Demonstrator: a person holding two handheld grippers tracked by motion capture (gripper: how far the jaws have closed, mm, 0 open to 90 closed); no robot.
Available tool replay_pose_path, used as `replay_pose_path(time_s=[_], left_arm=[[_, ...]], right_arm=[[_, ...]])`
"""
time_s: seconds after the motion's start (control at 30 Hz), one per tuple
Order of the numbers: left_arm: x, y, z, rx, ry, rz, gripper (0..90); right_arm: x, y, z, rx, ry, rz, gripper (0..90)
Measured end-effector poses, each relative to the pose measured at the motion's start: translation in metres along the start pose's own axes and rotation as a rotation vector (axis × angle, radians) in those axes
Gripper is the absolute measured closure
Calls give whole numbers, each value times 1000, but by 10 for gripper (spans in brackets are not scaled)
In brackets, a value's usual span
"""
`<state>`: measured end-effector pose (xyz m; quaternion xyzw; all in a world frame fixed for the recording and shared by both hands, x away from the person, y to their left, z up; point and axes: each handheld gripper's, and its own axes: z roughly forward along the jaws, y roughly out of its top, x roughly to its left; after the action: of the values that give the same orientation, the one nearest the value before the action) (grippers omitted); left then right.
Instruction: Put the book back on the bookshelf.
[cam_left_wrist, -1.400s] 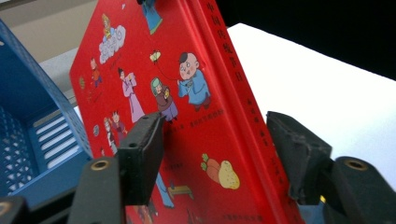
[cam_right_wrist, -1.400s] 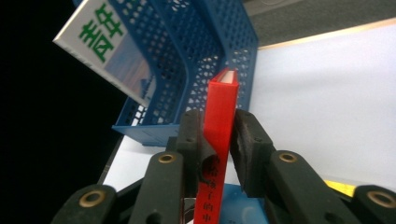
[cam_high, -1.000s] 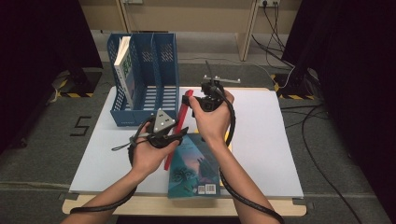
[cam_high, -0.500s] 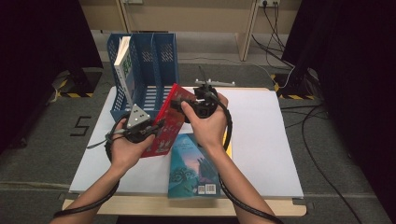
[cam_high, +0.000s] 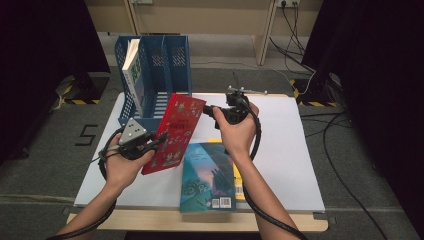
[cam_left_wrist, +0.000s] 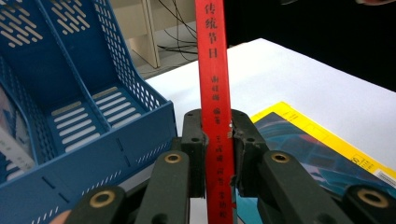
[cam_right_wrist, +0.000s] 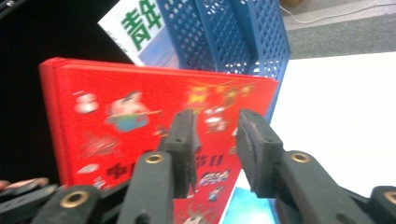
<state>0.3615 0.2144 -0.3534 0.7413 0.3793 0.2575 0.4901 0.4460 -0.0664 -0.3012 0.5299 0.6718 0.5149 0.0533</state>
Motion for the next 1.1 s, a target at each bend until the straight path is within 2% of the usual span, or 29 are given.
replay_pose_path(time_s=[0.17, 0.3, 0.53, 0.73, 1.1], left_arm=[[-2, -5, -8, 4, -2, 7, 775], [-1, -8, -10, 3, -3, 5, 774], [2, -10, -13, 5, -3, 1, 770], [1, -10, -15, 12, -5, 10, 769], [3, -8, -11, 29, -9, 20, 745]], right_arm=[[1, 8, 12, -56, 1, 8, 778], [10, 17, 23, -77, 14, -5, 814], [20, 23, 41, -72, 41, -11, 798], [26, 23, 50, -33, 62, -33, 796], [30, 23, 49, -26, 56, -38, 871]])
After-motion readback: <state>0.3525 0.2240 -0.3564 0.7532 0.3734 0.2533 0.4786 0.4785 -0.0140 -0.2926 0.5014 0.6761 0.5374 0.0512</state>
